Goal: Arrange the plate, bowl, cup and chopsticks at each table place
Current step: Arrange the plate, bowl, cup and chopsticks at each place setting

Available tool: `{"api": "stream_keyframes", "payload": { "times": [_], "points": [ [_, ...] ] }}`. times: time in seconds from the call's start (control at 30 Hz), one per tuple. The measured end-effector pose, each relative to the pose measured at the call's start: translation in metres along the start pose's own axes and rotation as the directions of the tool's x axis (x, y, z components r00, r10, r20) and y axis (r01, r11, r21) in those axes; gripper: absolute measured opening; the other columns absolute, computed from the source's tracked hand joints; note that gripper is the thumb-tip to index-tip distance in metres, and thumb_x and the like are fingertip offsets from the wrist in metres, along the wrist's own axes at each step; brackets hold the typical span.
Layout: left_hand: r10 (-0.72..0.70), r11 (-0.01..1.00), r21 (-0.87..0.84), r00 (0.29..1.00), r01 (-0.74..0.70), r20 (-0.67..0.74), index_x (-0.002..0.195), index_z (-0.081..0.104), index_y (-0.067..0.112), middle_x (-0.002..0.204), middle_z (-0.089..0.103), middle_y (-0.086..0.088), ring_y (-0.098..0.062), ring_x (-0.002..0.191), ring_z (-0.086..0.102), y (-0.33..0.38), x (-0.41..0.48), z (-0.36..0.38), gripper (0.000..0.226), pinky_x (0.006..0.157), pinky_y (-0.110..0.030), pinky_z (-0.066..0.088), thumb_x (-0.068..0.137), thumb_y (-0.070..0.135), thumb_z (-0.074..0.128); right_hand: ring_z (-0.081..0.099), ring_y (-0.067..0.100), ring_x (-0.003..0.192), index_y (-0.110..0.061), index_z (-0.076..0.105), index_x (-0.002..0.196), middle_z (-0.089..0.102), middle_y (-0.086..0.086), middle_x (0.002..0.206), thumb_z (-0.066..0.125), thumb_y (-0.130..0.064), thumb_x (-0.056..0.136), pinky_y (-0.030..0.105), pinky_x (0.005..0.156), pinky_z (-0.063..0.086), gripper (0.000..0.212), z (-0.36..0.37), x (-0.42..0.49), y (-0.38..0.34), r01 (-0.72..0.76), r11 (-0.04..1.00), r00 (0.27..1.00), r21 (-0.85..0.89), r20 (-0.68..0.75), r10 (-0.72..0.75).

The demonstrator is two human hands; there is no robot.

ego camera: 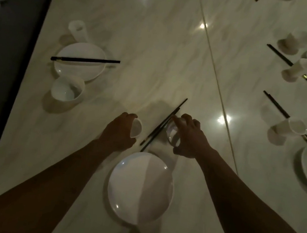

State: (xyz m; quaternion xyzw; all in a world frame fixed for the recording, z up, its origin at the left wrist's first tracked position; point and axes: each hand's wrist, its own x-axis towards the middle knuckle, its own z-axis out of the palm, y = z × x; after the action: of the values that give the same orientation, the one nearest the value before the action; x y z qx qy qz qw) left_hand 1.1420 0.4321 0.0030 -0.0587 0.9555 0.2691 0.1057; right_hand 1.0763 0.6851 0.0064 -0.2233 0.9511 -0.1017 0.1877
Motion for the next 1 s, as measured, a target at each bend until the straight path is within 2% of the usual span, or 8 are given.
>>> {"api": "stream_keyframes", "payload": {
  "times": [0.17,0.3,0.43,0.6,0.8,1.0],
  "points": [
    [-0.084,0.996,-0.029,0.993,0.082,-0.077,0.133,0.046,0.019,0.125,0.052,-0.007,-0.029,0.113,0.055,-0.025,-0.049,-0.012,0.079,0.094,-0.04,0.048,0.064,0.026,0.083,0.032,0.036,0.13,-0.032,0.016,0.153,0.025,0.007,0.15,0.091,-0.039,0.051,0.046,0.098,0.048,0.127,0.003,-0.03,0.006,-0.012,1.0,1.0,0.019,0.003,0.012],
    [-0.091,0.996,-0.032,0.992,0.088,-0.088,0.135,0.046,0.015,0.126,0.053,-0.008,-0.028,0.113,0.055,-0.046,-0.095,-0.013,0.08,0.095,-0.035,0.046,0.064,0.023,0.083,0.03,0.037,0.131,-0.032,0.016,0.153,0.023,0.007,0.151,0.091,-0.04,0.054,0.046,0.095,0.049,0.125,0.014,-0.066,0.008,-0.032,0.999,0.999,0.005,0.02,0.032],
    [-0.125,0.992,-0.019,0.989,0.123,-0.084,0.135,0.045,0.017,0.126,0.052,-0.006,-0.027,0.111,0.056,-0.06,-0.135,-0.008,0.082,0.091,-0.034,0.047,0.063,0.023,0.083,0.032,0.036,0.132,-0.032,0.017,0.152,0.025,0.006,0.151,0.091,-0.04,0.052,0.046,0.098,0.046,0.125,0.029,-0.1,0.01,-0.056,0.998,0.998,0.033,0.017,0.056],
    [-0.113,0.993,-0.033,0.991,0.111,-0.074,0.134,0.047,0.016,0.124,0.054,-0.006,-0.027,0.108,0.057,-0.071,-0.176,0.001,0.081,0.088,-0.032,0.047,0.062,0.022,0.082,0.035,0.034,0.134,-0.036,0.013,0.151,0.028,0.003,0.15,0.087,-0.051,0.045,0.047,0.101,0.046,0.129,0.052,-0.138,0.008,-0.095,0.995,0.995,0.027,0.012,0.095],
    [-0.128,0.991,-0.046,0.99,0.125,-0.059,0.135,0.047,0.017,0.126,0.052,-0.006,-0.027,0.113,0.055,-0.072,-0.205,0.012,0.082,0.093,-0.032,0.045,0.061,0.023,0.083,0.032,0.036,0.136,-0.035,0.01,0.152,0.026,0.006,0.152,0.085,-0.053,0.045,0.048,0.102,0.045,0.132,0.067,-0.169,0.009,-0.101,0.995,0.995,0.001,0.009,0.101],
    [-0.108,0.993,-0.049,0.993,0.106,-0.052,0.135,0.048,0.016,0.126,0.052,-0.009,-0.028,0.112,0.055,-0.073,-0.215,0.016,0.081,0.093,-0.032,0.045,0.062,0.022,0.082,0.031,0.037,0.137,-0.033,0.01,0.152,0.023,0.007,0.155,0.087,-0.051,0.046,0.05,0.104,0.045,0.133,0.068,-0.181,0.015,-0.126,0.992,0.992,0.003,0.005,0.126]
  ]
}}
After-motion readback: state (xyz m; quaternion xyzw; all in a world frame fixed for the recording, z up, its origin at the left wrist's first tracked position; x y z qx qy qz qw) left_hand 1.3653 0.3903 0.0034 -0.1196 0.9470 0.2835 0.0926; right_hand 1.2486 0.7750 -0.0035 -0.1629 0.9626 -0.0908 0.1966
